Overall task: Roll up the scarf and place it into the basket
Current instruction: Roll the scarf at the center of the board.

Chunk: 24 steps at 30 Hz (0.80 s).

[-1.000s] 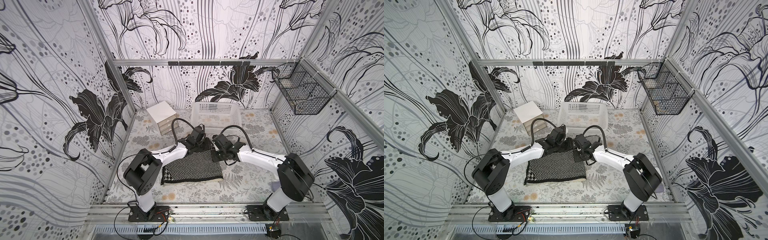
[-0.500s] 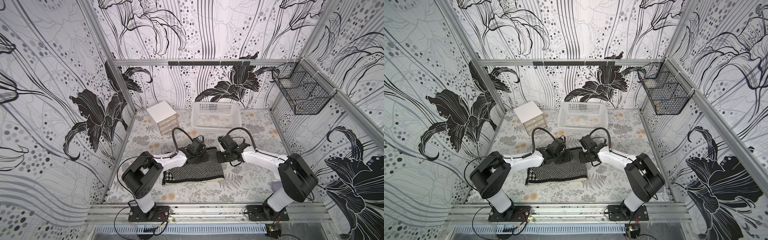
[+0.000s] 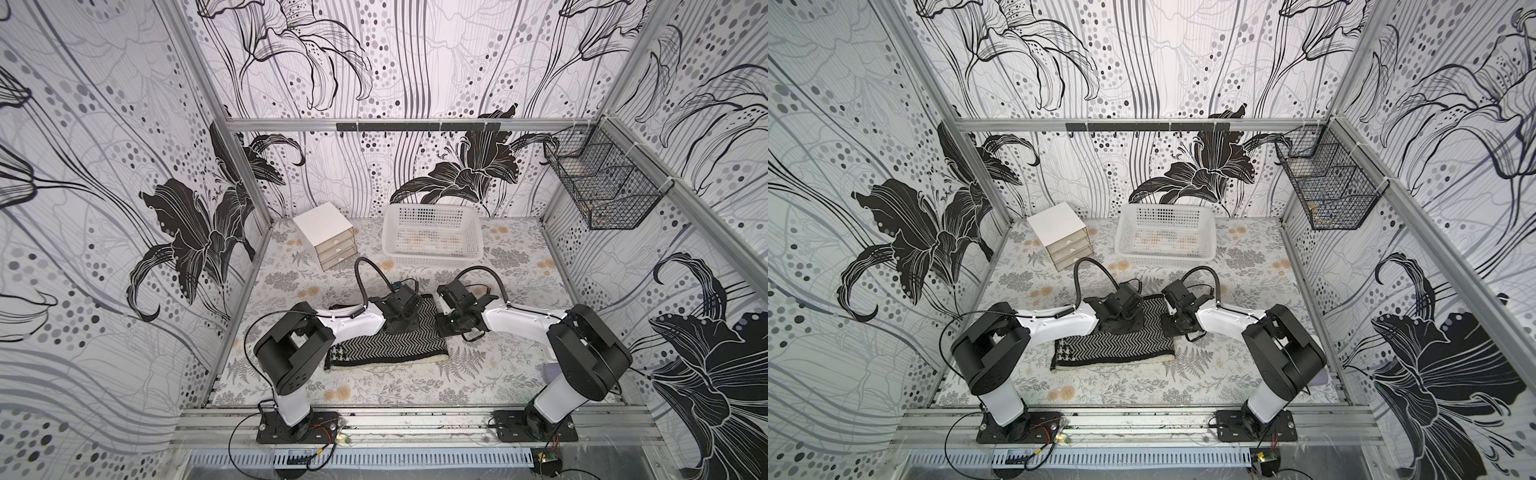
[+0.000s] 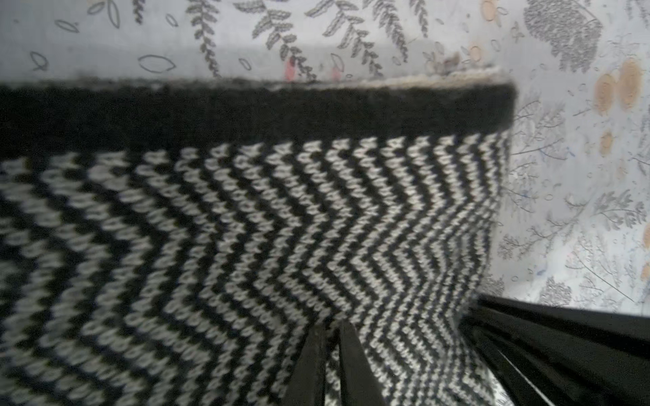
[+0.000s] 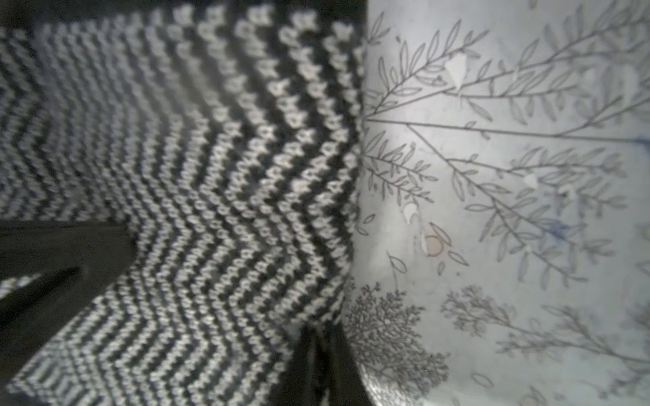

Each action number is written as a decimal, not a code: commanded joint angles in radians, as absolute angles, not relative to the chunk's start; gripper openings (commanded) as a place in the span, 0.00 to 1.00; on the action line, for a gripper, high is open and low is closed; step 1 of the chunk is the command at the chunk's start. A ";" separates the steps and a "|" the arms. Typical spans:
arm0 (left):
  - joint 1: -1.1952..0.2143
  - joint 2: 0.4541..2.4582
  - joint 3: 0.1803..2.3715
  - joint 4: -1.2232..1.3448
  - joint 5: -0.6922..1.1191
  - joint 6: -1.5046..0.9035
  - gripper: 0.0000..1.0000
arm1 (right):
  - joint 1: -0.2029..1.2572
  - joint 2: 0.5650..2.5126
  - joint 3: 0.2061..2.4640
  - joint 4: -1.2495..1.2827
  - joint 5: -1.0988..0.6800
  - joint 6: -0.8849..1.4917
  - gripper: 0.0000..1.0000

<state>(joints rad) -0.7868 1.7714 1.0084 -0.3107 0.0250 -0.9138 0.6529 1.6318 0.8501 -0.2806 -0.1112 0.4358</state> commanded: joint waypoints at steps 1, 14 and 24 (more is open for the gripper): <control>-0.792 1.795 1.024 -0.340 -0.013 -0.935 0.16 | 0.651 1.660 0.831 -0.286 -0.136 0.438 0.00; -0.863 1.872 1.097 -0.222 0.122 -0.947 0.33 | 0.577 1.426 0.759 -0.422 -0.092 0.438 0.00; -0.853 1.846 1.120 -0.423 -0.012 -0.961 0.33 | 0.589 1.335 0.817 -0.472 -0.187 0.443 0.00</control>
